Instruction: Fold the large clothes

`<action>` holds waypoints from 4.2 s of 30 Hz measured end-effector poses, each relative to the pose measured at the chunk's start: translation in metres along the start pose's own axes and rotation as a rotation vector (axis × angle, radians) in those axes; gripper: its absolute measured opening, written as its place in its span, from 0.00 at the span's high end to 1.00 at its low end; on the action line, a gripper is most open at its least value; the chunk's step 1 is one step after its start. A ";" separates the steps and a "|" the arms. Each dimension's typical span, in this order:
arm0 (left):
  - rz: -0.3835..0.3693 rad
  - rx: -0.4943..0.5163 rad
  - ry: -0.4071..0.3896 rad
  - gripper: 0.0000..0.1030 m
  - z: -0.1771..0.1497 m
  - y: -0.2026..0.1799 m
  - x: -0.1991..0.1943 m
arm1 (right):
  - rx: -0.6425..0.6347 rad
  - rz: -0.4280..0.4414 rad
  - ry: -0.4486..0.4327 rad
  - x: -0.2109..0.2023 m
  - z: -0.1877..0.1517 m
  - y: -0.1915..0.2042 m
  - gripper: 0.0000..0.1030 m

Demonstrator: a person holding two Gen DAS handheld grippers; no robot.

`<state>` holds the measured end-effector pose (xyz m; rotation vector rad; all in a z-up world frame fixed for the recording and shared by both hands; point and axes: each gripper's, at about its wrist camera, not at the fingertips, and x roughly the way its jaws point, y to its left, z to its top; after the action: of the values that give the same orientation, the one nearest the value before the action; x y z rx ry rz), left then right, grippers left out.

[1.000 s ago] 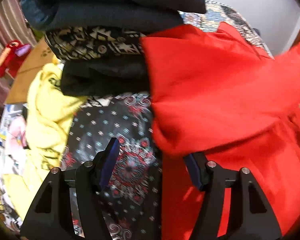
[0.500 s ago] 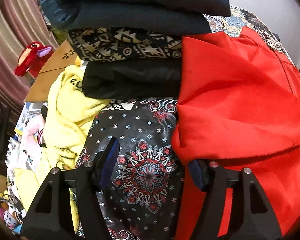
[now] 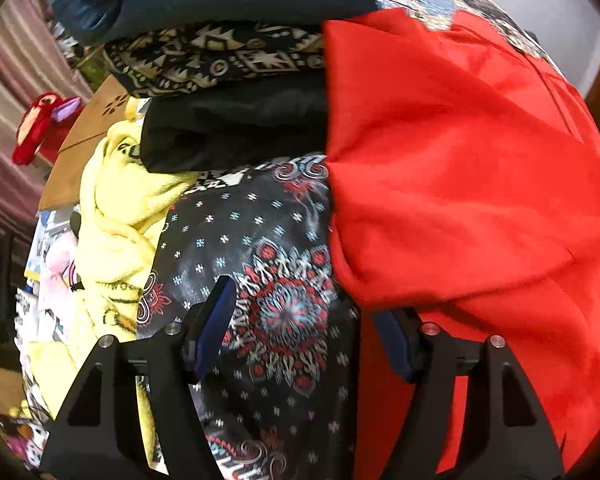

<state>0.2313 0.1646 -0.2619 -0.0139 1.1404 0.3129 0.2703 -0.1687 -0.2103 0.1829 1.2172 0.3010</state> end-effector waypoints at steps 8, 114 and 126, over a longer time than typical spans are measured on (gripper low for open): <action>-0.026 0.113 -0.086 0.34 -0.004 -0.015 -0.057 | 0.104 -0.017 -0.081 -0.048 -0.003 -0.019 0.76; -0.560 0.116 -0.008 0.30 0.055 -0.139 -0.090 | -0.262 0.213 0.106 -0.006 -0.051 0.116 0.97; -0.498 0.160 0.116 0.30 0.125 -0.220 -0.053 | -0.169 0.121 -0.022 -0.047 -0.050 0.060 0.73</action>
<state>0.3776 -0.0369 -0.1940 -0.1738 1.2327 -0.2248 0.2011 -0.1286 -0.1670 0.1129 1.1551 0.5044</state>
